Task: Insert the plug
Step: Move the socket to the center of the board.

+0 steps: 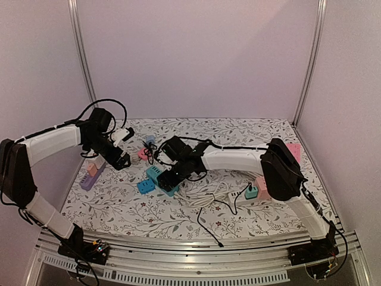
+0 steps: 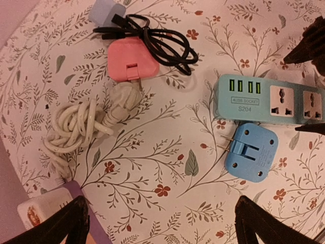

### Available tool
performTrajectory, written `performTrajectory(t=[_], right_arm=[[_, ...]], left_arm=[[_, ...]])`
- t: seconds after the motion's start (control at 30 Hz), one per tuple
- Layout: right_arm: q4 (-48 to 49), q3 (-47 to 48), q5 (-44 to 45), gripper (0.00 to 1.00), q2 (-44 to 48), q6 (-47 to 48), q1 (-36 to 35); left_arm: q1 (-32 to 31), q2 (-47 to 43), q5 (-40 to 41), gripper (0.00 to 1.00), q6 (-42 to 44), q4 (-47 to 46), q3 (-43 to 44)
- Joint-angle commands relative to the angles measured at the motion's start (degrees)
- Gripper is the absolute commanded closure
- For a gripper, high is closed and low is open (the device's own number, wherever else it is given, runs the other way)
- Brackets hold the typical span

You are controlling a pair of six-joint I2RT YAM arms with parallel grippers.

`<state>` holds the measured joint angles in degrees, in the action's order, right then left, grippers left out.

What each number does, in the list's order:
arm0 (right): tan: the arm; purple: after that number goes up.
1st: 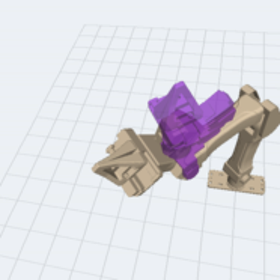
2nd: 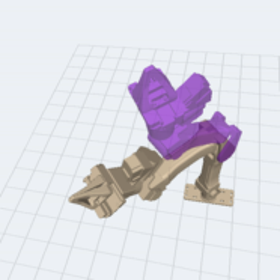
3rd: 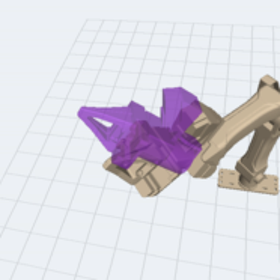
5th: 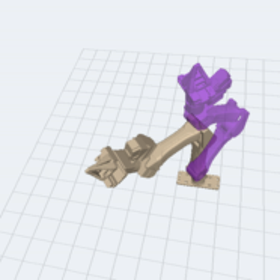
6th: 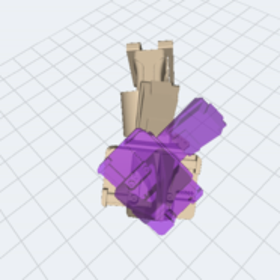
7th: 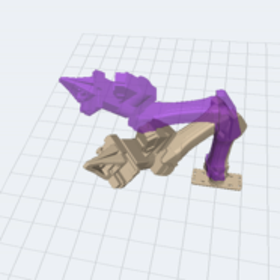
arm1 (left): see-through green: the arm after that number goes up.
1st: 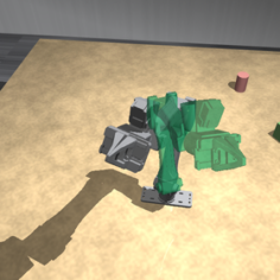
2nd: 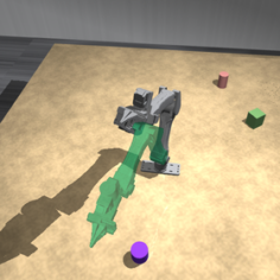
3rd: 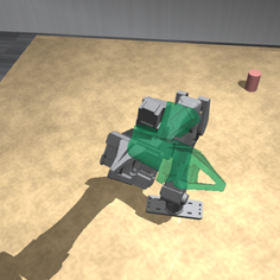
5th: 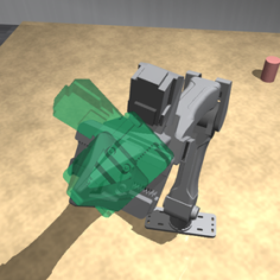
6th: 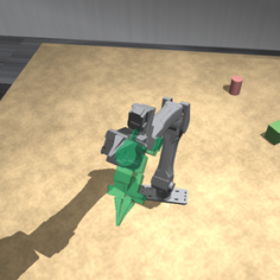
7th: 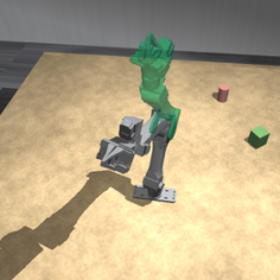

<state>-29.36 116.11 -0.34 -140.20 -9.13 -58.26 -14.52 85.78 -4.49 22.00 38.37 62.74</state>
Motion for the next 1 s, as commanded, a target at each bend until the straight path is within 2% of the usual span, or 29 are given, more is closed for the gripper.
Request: performTrajectory(t=[0.0,0.1,0.2,0.3,0.4,0.53,0.63,0.77,0.97], right_arm=[[-4.7,0.4,1.1,0.17,-3.3,0.8,-1.3],[-6.4,-0.1,1.0,0.31,-3.1,3.8,-1.5],[-6.7,-2.7,-2.7,0.46,-1.3,8.1,-1.6],[-7.7,-6.1,-6.4,0.56,1.6,16.6,-1.6],[-9.8,-8.9,-9.4,0.63,4.2,24.7,-1.6],[-13.4,-10.5,-9.9,0.63,5.7,32.1,-1.5],[-15.4,-10.8,-12.0,0.58,6.2,36.5,-1.6],[-14.9,-10.2,-12.1,0.34,7.0,38.2,-1.7],[-9.9,-10.9,-9.0,0.02,11.8,35.3,-1.7]], left_arm=[[0.9,-0.9,-0.6,0.01,-0.7,-1.0,0.4],[1.0,-0.6,-0.8,0.0,-1.0,-0.9,0.7],[1.0,-0.7,-0.8,0.01,-0.9,-0.7,0.5],[1.0,-1.1,-0.8,0.0,-0.6,-0.6,0.2],[1.0,-1.2,-0.7,0.01,-0.3,-0.6,0.1],[1.0,-0.9,-0.8,0.01,0.3,-0.6,0.2],[1.0,0.2,-0.8,0.01,1.8,-0.6,1.7],[0.6,4.8,-1.7,0.0,2.4,-1.1,6.6],[-1.4,16.2,-0.2,0.01,0.8,-2.0,18.0]])
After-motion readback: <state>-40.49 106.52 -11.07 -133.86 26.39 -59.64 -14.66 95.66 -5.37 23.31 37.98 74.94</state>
